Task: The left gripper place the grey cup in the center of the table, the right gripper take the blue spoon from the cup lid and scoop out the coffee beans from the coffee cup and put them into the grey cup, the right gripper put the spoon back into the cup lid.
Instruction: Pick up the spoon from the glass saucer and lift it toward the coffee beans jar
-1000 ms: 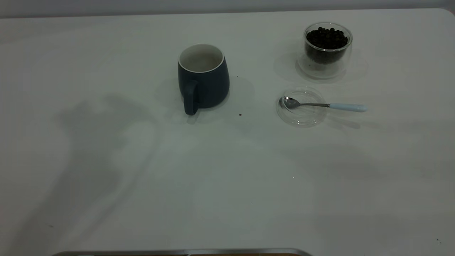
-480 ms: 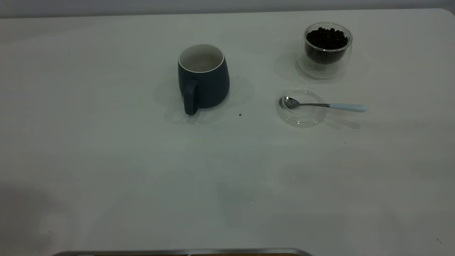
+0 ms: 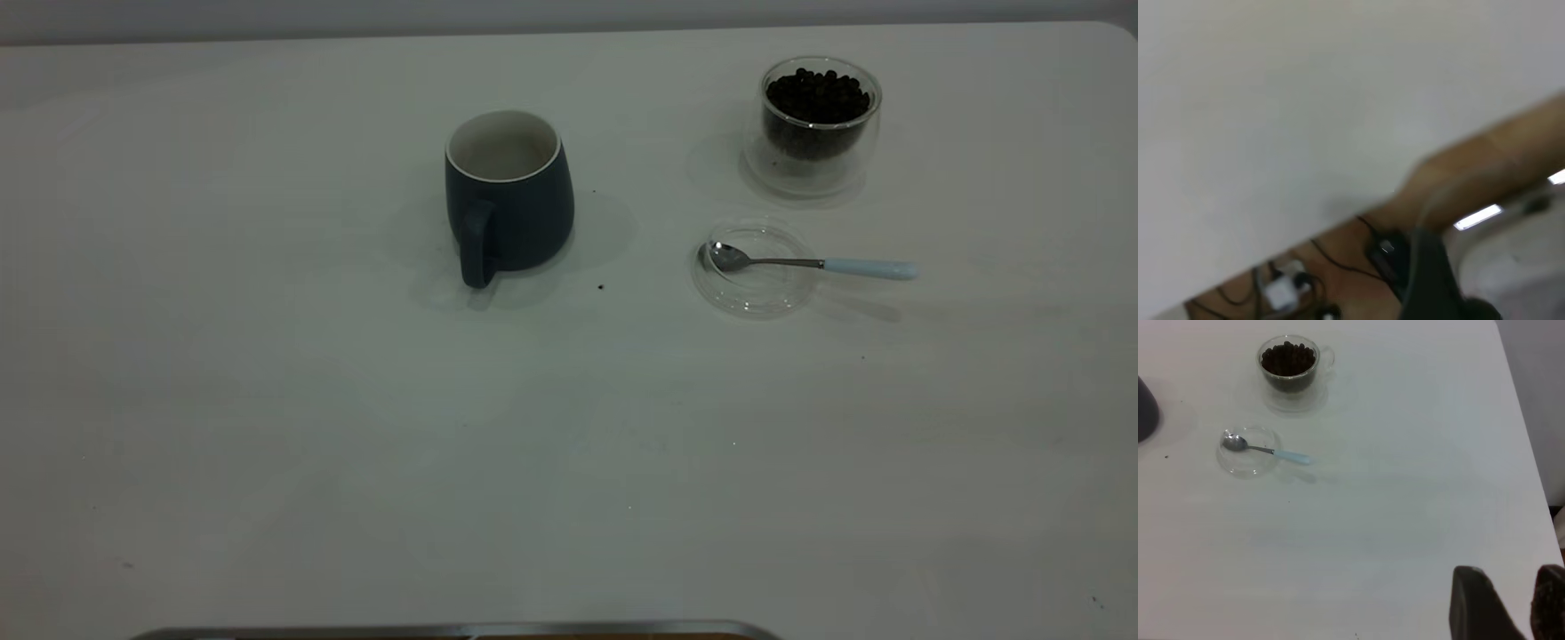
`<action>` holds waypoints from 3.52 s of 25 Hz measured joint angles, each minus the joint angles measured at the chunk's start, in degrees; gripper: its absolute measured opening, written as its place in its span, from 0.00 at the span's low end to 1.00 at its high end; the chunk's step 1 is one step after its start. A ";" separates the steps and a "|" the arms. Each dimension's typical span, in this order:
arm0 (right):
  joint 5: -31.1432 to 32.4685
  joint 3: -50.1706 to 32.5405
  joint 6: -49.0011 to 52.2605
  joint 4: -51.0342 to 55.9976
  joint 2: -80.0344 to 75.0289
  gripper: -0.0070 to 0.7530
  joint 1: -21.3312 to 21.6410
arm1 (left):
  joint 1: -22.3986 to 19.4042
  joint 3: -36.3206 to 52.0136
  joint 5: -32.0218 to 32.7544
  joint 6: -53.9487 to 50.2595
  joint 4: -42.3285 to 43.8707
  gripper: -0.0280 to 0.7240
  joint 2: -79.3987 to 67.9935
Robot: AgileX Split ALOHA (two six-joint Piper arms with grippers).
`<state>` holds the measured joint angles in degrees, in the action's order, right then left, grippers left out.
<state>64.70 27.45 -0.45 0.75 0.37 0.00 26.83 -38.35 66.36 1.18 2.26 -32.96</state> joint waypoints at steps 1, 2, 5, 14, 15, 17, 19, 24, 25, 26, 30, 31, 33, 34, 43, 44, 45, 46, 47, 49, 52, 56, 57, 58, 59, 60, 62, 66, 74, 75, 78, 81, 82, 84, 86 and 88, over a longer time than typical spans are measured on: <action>0.00 0.00 0.00 0.00 0.00 0.32 0.00 | 0.00 1.85 -0.33 0.30 -1.14 0.79 1.49; 0.00 0.00 0.00 0.00 0.00 0.32 0.00 | 0.00 3.19 -0.69 0.44 -1.72 0.79 2.67; 0.00 0.00 0.00 0.00 0.00 0.32 0.00 | 0.00 6.70 -1.39 0.40 -2.57 0.79 6.37; 0.00 0.00 0.00 0.00 0.00 0.32 0.00 | 0.00 10.57 -2.29 0.19 -3.09 0.79 13.07; 0.00 0.00 0.00 0.00 0.00 0.32 0.00 | 0.00 10.62 -2.28 0.19 -3.09 0.79 13.59; 0.00 0.00 0.00 0.00 0.00 0.32 0.00 | 0.00 10.68 -2.35 0.19 -3.10 0.79 14.86; 0.00 0.00 0.00 0.00 0.00 0.32 0.00 | 0.00 10.68 -2.35 0.17 -3.10 0.79 15.91; 0.00 0.00 0.00 0.00 0.00 0.32 0.00 | -3.96 10.68 -2.35 0.17 -3.15 0.79 20.12; 0.00 0.00 0.00 0.00 0.00 0.32 0.00 | -5.68 10.68 -2.35 0.17 -3.15 0.79 21.04; 0.00 0.00 0.00 0.00 0.00 0.32 0.00 | -7.97 10.68 -2.35 0.17 -3.15 0.79 22.21; 0.00 0.00 0.00 0.00 0.00 0.32 0.00 | -16.81 10.68 -2.12 0.17 -3.15 0.79 27.36; 0.00 0.00 0.00 0.00 0.00 0.32 0.00 | -18.52 10.68 -2.07 0.17 -3.15 0.79 28.68; 0.00 0.00 0.00 0.00 0.00 0.32 0.00 | -20.65 10.68 -2.01 0.17 -3.15 0.79 30.91; 0.00 0.00 0.00 0.00 0.00 0.32 0.00 | -21.28 10.68 -1.87 0.17 -3.15 0.79 31.88; 0.00 0.00 0.00 0.00 0.00 0.32 0.00 | -21.88 10.68 -1.48 0.17 -3.15 0.79 33.95; 0.00 0.00 0.00 0.00 0.00 0.32 0.00 | -21.88 10.68 -1.48 0.17 -3.15 0.79 33.95; 0.00 0.00 0.00 0.00 0.00 0.32 0.00 | -21.88 10.68 -1.48 0.17 -3.15 0.79 33.95; 0.00 0.00 0.00 0.00 0.00 0.32 0.00 | -21.88 10.68 -1.48 0.17 -3.15 0.79 33.95; 0.00 0.00 0.00 0.00 0.00 0.32 0.00 | -21.88 10.68 -1.48 0.17 -3.15 0.79 33.95; 0.00 0.00 0.00 0.00 0.00 0.32 0.00 | -21.88 10.68 -1.48 0.17 -3.21 0.79 33.95; 0.00 0.00 0.00 0.00 0.00 0.32 0.00 | -21.88 10.68 -1.48 0.12 -3.28 0.79 33.95; 0.00 0.00 0.00 0.00 0.00 0.32 0.00 | -21.88 10.68 -1.48 -0.02 -3.28 0.79 33.95; 0.00 0.00 0.00 0.00 0.00 0.32 0.00 | -21.88 10.68 -1.48 -0.02 -3.28 0.79 33.95; 0.00 0.00 0.00 0.00 0.00 0.32 0.00 | -21.88 10.68 -1.48 -0.02 -3.28 0.79 33.95; 0.00 0.00 0.00 0.00 0.00 0.32 0.00 | -21.88 10.68 -1.48 -0.02 -3.28 0.79 33.95; 0.00 0.00 0.00 0.00 0.00 0.32 0.00 | -21.88 10.68 -1.48 -0.02 -3.28 0.79 33.95; 0.00 0.00 0.00 0.00 0.00 0.32 0.00 | -21.88 10.68 -1.48 -0.02 -3.28 0.79 33.95; 0.00 0.00 0.00 0.00 0.00 0.32 0.00 | -21.88 10.68 -1.48 -0.02 -3.28 0.79 33.95; 0.00 0.00 2.82 -1.58 0.00 0.34 0.00 | -21.88 10.68 -1.48 -0.02 -3.28 0.79 33.95; -0.07 0.00 3.66 -1.58 -0.08 0.36 0.00 | -21.88 10.68 -1.48 -0.02 -3.28 0.79 33.95; -0.88 1.99 4.31 -1.92 -2.46 0.53 0.00 | -21.88 10.68 -1.48 -0.02 -3.28 0.79 33.95; -4.15 5.54 4.49 -2.36 -9.63 0.79 0.00 | -21.88 10.68 -1.48 -0.02 -3.28 0.79 33.95; -5.39 6.78 4.49 -2.09 -13.11 0.86 0.00 | -21.88 10.68 -1.48 0.04 -3.28 0.79 33.95; -9.02 8.85 4.49 0.00 -20.45 0.96 0.00 | -21.88 10.68 -1.48 0.04 -3.33 0.79 33.95; -13.03 10.67 4.44 3.37 -29.14 0.98 0.00 | -21.88 10.68 -1.48 0.04 -3.33 0.79 33.95; -17.54 11.91 4.05 6.50 -37.21 0.98 0.00 | -21.88 10.68 -1.47 0.04 -3.33 0.79 33.95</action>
<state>47.16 39.36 3.60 7.25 -36.84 0.00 4.95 -27.67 64.89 1.22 -1.07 1.00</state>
